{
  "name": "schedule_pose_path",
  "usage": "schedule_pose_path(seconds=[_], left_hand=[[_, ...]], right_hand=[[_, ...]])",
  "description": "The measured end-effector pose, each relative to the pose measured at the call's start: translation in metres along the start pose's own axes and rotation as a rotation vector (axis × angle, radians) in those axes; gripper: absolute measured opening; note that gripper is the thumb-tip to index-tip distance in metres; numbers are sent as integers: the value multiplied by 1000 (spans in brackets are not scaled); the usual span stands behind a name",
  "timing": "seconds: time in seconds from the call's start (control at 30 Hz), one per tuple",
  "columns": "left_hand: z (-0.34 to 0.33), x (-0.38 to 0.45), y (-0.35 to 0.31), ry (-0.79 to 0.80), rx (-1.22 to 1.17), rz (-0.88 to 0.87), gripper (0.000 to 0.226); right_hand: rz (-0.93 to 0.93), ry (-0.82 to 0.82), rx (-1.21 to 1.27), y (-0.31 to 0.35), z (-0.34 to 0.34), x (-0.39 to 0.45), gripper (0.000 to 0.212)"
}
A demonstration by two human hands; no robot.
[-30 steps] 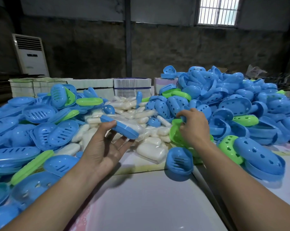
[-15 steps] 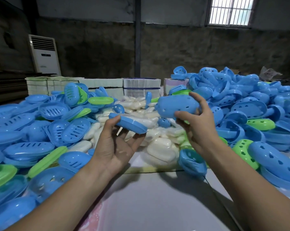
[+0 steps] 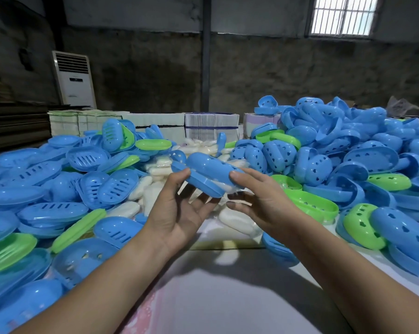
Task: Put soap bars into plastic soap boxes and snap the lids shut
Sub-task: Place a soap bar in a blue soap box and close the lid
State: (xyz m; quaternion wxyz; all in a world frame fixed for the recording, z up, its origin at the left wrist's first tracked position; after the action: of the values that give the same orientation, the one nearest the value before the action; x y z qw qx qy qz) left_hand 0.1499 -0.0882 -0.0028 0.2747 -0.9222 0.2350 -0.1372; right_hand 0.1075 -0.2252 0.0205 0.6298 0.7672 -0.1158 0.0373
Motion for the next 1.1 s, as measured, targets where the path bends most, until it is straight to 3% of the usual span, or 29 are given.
schedule_pose_path(seconds=[0.17, 0.3, 0.43, 0.77, 0.93, 1.1], left_hand=[[3, 1, -5, -27, 41, -29, 57], [5, 2, -11, -47, 106, -54, 48], [6, 1, -16, -79, 204, -96, 58], [1, -3, -13, -3, 342, -116, 43], [-3, -5, -12, 20, 436, -132, 62], [-8, -7, -12, 55, 485, -146, 66]], right_hand=[[44, -103, -354, 6, 9, -1, 45], [13, -44, -390, 4, 2, -3, 48], [46, -16, -399, 3, -2, -3, 52], [62, 42, -361, -2, -10, -5, 31], [113, 33, -373, 1, -11, -5, 55], [131, 68, -377, 4, -13, -7, 49]])
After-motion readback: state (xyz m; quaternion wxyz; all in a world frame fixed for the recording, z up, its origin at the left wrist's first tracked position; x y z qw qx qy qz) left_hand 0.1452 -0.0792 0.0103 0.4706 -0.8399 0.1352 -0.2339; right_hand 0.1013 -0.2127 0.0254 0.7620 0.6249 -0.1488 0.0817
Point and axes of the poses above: each hand's wrist, its own x-axis towards the middle knuckle, its own z-axis out of the back of the hand, y = z × x, the point moved 7 cm from there along x, towards the middle knuckle
